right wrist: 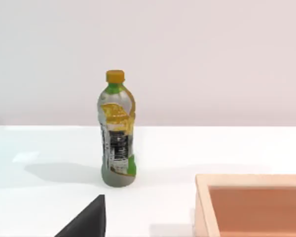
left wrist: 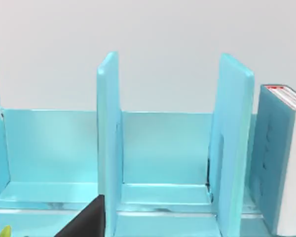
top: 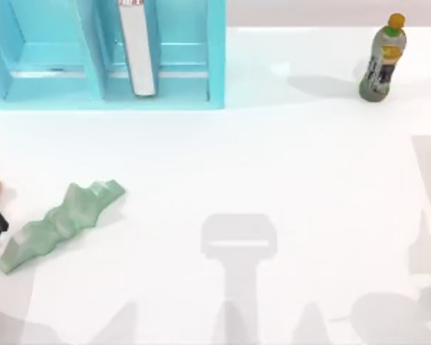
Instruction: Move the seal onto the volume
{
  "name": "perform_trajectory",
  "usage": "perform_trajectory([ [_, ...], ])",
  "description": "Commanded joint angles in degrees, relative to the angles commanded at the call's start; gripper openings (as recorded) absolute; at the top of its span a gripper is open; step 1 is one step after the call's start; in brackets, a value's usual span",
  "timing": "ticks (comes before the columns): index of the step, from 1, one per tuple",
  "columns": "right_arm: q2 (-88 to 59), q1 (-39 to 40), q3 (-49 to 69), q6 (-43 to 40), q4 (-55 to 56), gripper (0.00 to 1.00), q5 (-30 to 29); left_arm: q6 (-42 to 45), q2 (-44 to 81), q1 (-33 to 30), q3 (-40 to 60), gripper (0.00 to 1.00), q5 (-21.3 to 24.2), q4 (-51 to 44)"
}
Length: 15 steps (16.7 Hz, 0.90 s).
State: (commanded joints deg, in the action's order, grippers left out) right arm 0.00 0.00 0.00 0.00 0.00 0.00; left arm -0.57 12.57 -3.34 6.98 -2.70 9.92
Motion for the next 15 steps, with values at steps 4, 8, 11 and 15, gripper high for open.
perform_trajectory([
  [4,0.0,0.0,0.0,0.0,0.0,1.0,0.0,-0.6,20.0,-4.1,7.7,1.0,-3.8,11.5],
  [8,0.0,0.0,0.0,0.0,0.0,1.0,0.0,-1.0,45.5,-9.1,16.0,1.0,-8.2,24.4],
  [11,0.0,0.0,0.0,0.0,0.0,1.0,0.0,-1.1,65.1,-12.9,22.2,1.0,-11.5,34.1],
  [15,0.0,0.0,0.0,0.0,0.0,1.0,0.0,-1.1,87.8,-17.5,29.8,1.0,-15.2,45.8],
])
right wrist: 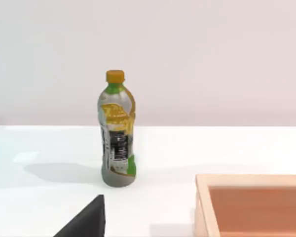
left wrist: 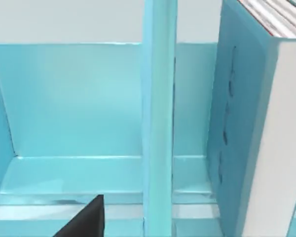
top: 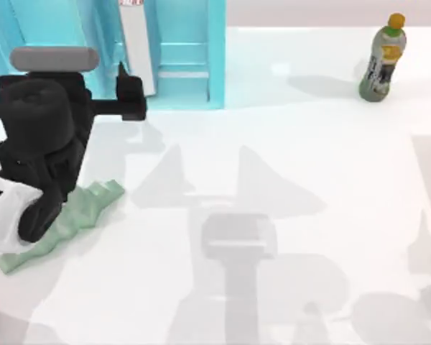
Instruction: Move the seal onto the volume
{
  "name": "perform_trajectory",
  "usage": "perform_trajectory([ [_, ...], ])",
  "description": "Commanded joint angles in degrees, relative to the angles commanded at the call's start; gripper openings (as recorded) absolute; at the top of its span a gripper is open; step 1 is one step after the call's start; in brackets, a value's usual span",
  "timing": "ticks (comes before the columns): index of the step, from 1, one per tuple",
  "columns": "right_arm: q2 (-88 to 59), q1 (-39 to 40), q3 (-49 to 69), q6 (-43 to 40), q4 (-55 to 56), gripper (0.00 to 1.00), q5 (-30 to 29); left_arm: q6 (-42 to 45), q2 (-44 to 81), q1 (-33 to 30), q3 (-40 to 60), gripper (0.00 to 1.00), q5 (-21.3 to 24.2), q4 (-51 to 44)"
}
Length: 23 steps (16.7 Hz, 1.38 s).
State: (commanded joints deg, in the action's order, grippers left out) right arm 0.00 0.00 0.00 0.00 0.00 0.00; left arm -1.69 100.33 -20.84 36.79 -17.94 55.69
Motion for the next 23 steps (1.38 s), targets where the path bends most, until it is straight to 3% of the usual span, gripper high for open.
perform_trajectory([
  [4,0.0,0.0,0.0,0.0,0.0,1.0,0.0,0.2,15.6,-3.4,6.4,1.0,-2.6,9.3],
  [8,0.0,0.0,0.0,0.0,0.0,1.0,0.0,0.4,21.7,-5.0,9.7,1.0,-3.7,13.8],
  [15,0.0,0.0,0.0,0.0,0.0,1.0,0.0,0.4,22.2,-4.6,10.4,1.0,-3.4,13.4],
  [23,0.0,0.0,0.0,0.0,0.0,1.0,0.0,0.7,32.6,-1.4,29.7,1.0,0.0,5.0],
])
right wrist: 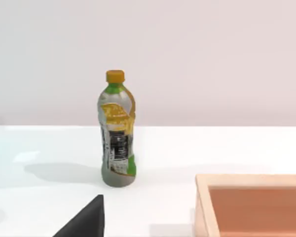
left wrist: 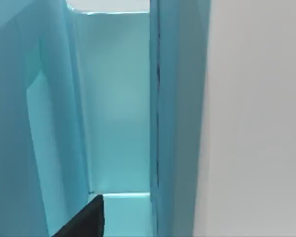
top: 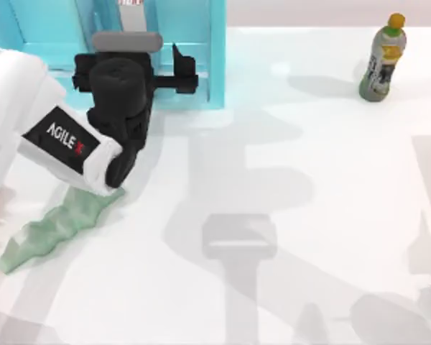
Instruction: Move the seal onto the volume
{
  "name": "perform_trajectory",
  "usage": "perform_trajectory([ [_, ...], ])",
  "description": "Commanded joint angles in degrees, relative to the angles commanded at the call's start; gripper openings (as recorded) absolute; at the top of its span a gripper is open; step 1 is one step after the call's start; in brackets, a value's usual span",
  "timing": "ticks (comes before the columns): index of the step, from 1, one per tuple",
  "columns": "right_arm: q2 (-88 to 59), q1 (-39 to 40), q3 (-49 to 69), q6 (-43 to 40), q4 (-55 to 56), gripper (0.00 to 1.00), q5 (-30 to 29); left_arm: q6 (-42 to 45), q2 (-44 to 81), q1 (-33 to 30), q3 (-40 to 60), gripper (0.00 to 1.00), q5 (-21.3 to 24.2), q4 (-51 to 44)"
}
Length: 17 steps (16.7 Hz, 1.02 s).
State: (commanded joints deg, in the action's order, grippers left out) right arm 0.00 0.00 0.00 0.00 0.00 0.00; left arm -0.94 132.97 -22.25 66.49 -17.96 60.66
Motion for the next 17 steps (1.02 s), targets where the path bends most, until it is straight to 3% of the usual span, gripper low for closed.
perform_trajectory([
  [3,0.0,0.0,0.0,0.0,0.0,1.0,0.0,0.1,2.7,1.1,5.3,1.0,1.1,-2.7],
  [8,0.0,0.0,0.0,0.0,0.0,1.0,0.0,0.1,3.0,1.2,5.9,1.0,1.2,-3.0],
  [17,0.0,0.0,0.0,0.0,0.0,1.0,0.0,0.1,3.0,1.2,5.9,0.32,1.2,-3.0],
])
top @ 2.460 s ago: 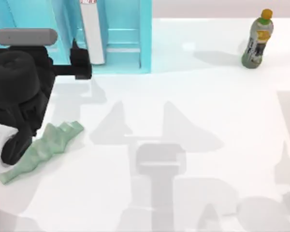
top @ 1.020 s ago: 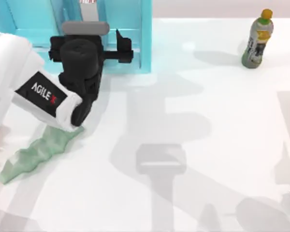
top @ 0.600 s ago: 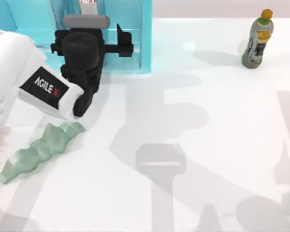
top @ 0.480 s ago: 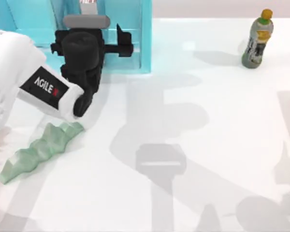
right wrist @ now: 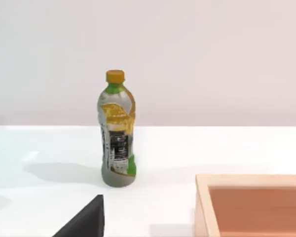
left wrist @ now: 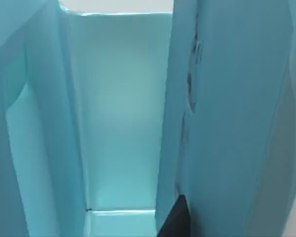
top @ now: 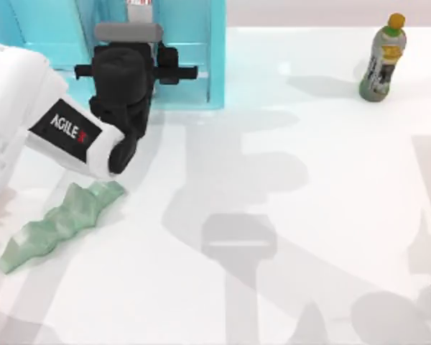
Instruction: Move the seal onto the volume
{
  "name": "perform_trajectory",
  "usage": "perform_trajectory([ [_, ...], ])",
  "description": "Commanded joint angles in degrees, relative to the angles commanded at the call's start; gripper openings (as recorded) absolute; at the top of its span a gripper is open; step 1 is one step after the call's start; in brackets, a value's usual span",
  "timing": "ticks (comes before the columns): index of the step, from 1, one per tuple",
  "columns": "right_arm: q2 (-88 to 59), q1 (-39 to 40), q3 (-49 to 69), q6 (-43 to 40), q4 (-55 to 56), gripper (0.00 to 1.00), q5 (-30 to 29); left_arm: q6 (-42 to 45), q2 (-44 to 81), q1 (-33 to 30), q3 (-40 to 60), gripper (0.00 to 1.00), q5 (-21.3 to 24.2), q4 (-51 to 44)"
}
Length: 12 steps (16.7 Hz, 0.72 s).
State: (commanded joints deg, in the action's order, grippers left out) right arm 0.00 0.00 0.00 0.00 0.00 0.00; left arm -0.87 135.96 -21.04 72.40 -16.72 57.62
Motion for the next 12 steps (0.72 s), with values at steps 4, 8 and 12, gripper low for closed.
perform_trajectory([
  [4,0.0,0.0,0.0,0.0,0.0,1.0,0.0,0.0,0.0,0.0,0.0,0.02,0.0,0.0],
  [8,0.0,0.0,0.0,0.0,0.0,1.0,0.0,0.0,0.0,0.0,0.0,0.0,0.0,0.0],
  [12,0.0,0.0,0.0,0.0,0.0,1.0,0.0,0.0,0.0,0.0,0.0,0.0,0.0,0.0],
])
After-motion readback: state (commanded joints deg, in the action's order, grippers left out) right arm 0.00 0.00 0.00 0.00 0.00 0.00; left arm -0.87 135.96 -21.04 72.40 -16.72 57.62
